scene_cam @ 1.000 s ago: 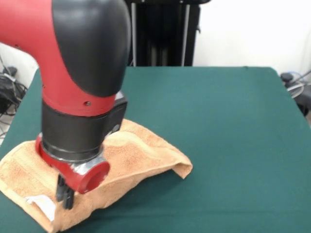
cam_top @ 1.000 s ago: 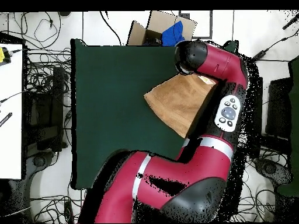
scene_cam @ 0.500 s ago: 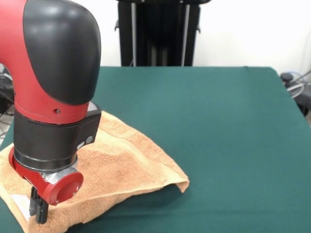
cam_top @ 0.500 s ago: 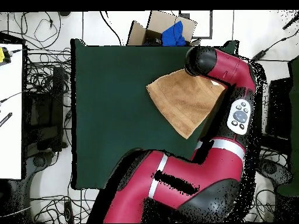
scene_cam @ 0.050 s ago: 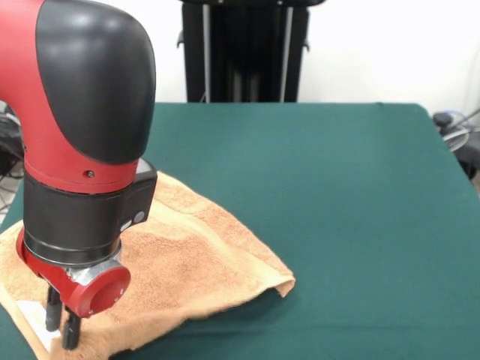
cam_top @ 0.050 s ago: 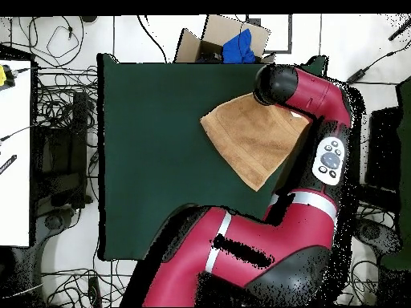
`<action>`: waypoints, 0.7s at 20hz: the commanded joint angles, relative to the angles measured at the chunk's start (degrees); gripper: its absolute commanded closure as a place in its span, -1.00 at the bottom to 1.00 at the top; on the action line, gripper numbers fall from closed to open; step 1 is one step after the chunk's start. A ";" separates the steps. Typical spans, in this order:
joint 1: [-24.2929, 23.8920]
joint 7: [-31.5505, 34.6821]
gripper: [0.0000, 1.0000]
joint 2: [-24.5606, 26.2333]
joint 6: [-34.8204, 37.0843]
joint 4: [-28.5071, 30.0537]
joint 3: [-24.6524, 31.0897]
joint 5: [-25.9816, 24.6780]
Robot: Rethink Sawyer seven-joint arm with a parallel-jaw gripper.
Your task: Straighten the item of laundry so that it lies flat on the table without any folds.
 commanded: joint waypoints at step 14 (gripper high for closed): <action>1.57 4.92 -1.00 -2.17 3.00 13.96 5.67 0.37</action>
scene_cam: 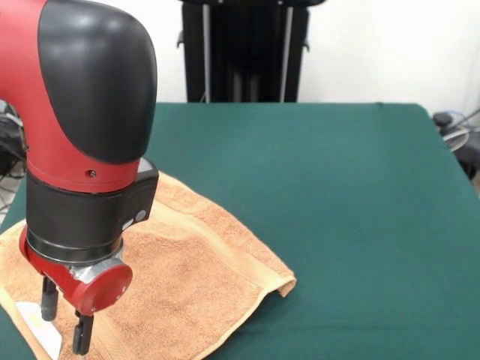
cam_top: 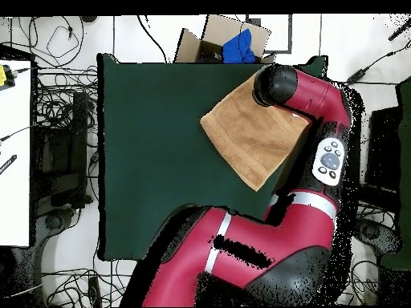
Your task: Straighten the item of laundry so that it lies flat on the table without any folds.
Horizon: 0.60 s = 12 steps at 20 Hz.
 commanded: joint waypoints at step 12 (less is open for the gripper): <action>0.12 -1.16 -1.00 -9.50 10.70 23.31 8.70 1.15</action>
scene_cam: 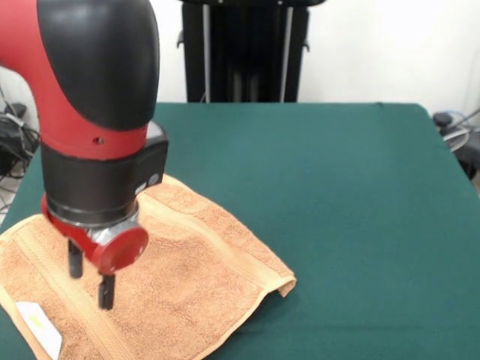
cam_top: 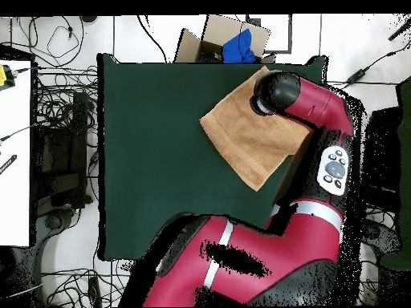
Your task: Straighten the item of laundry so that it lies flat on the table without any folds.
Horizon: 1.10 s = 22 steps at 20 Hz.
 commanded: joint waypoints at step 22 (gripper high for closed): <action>-2.79 -4.91 -1.00 -6.58 -1.43 22.89 10.66 -7.59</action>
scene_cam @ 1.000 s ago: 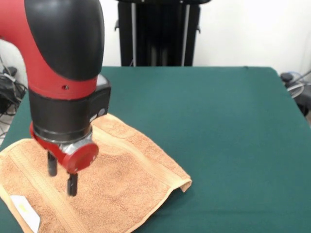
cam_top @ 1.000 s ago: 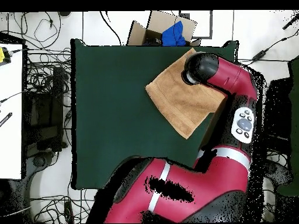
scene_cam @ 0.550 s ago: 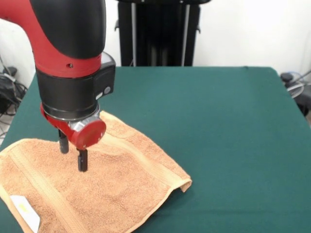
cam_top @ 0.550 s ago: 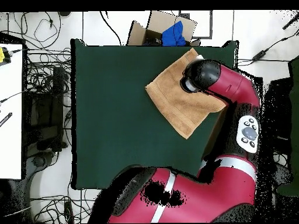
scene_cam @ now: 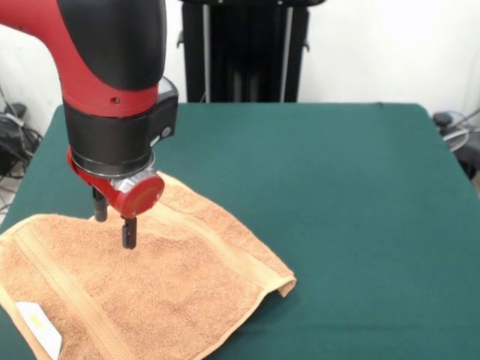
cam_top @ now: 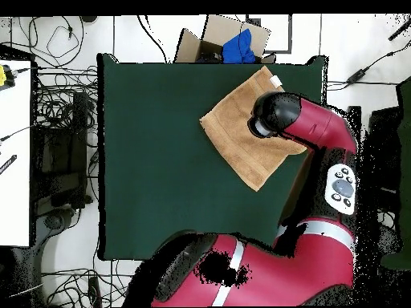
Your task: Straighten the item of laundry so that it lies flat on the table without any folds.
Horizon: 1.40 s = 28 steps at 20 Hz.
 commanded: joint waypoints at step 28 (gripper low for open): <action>-5.80 -7.08 -1.00 0.09 -4.74 13.56 15.46 -10.31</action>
